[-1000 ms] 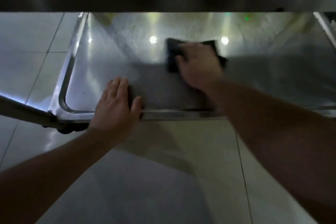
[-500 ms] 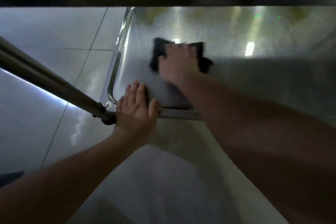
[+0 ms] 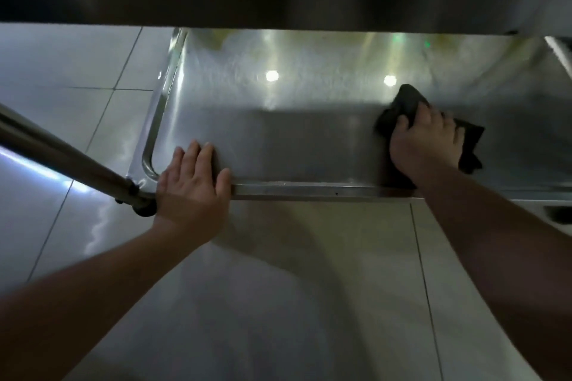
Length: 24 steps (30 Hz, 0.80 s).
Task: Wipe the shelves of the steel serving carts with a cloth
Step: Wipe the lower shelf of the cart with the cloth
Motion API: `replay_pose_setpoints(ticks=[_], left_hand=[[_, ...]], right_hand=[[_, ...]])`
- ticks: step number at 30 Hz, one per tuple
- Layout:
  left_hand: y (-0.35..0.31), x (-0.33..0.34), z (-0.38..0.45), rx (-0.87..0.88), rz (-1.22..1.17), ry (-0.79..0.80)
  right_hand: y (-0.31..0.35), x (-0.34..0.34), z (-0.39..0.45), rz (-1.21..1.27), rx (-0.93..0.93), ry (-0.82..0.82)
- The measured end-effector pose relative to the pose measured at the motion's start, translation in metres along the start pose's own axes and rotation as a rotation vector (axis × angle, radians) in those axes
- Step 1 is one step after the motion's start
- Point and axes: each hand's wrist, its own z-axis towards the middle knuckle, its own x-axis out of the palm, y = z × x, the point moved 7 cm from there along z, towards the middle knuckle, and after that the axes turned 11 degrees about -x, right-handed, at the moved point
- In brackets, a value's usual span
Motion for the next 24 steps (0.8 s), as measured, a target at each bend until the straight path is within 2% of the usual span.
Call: replay_pose_setpoints(ticks=[1,2,6,8,12,18,21,24], left_hand=[[-0.001,0.001,0.001,0.002,0.016,-0.005],[-0.001,0.002,0.002,0.001,0.029,-0.013],[0.000,0.002,0.004,-0.013,0.042,-0.012],[0.000,0.002,0.005,-0.010,0.055,-0.001],[-0.007,0.000,0.002,-0.003,0.101,0.004],[-0.079,0.010,-0.015,0.152,0.144,0.013],[-0.127,0.019,-0.027,0.286,0.107,0.016],[-0.169,0.034,-0.043,0.332,0.054,0.040]], right_hand=[[0.012,0.004,-0.006,0.005,0.016,0.021],[0.034,0.008,-0.012,0.012,-0.064,0.037],[0.152,0.035,-0.078,0.019,-0.813,0.161],[0.173,0.041,-0.104,0.008,-0.938,0.266],[0.132,0.028,-0.094,0.002,-0.924,0.225],[-0.039,-0.007,-0.051,-0.104,-0.795,0.254],[-0.142,-0.031,-0.020,-0.119,-0.566,0.183],[-0.221,-0.055,-0.005,-0.116,-0.285,0.134]])
